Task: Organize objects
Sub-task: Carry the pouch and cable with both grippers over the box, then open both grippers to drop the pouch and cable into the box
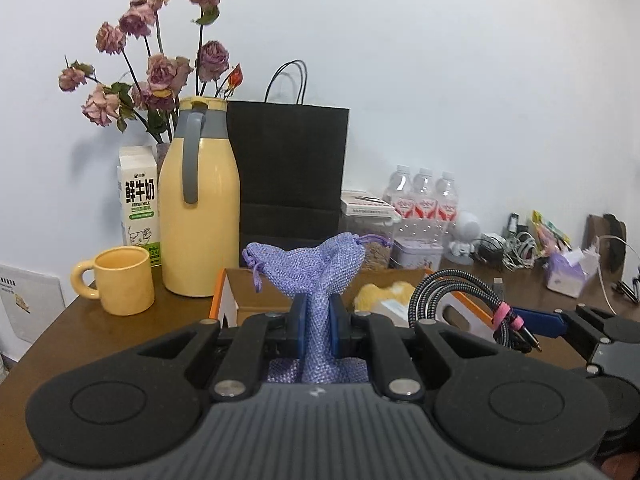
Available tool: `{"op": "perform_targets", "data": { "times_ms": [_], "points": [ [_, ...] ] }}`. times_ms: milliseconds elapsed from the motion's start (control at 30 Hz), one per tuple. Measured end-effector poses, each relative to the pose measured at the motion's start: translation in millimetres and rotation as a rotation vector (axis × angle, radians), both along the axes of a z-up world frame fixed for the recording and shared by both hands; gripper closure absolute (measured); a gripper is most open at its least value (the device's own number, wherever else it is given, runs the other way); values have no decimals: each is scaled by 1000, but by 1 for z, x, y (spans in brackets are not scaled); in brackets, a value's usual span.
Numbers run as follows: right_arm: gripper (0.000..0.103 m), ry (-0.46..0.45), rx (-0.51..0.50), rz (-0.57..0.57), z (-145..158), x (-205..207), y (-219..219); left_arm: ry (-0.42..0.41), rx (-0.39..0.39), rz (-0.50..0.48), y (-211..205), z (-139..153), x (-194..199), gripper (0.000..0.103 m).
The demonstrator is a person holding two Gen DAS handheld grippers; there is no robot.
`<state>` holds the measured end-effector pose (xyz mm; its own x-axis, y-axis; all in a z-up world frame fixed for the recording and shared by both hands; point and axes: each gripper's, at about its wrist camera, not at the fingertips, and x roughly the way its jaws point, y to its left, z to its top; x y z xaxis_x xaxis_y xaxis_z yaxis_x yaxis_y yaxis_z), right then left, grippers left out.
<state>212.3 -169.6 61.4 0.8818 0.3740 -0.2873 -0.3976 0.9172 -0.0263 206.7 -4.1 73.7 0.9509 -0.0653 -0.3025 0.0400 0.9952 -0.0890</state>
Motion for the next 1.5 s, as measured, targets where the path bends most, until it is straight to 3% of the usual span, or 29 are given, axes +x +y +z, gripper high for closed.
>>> {"op": "perform_targets", "data": {
  "times_ms": [333,500,667,733,767,800,833,867,900,1500],
  "points": [
    [12,61,-29,-41,-12,85,34,71,-67,43,17,-17,89,91],
    [12,82,-53,-47,-30,97,36,141,-64,19,19,-39,107,91],
    [12,96,-55,-58,-34,98,33,154,-48,26,20,-44,110,91],
    [11,101,-45,-66,-33,97,30,155,-38,34,19,-43,108,83],
    [11,104,-39,-69,-33,96,28,151,-33,37,19,-42,107,70],
    [10,107,-34,-69,-33,95,26,143,-34,41,19,-41,106,49],
    [6,106,-29,-69,-32,95,24,135,-33,43,18,-41,105,38],
    [0,107,-26,-74,-32,94,23,126,-28,45,17,-40,104,15],
    [0,106,-24,-78,-31,93,21,114,-22,51,15,-39,103,0],
    [0,95,-2,-83,-22,83,12,54,-33,62,16,-26,89,0]
  ]
}}
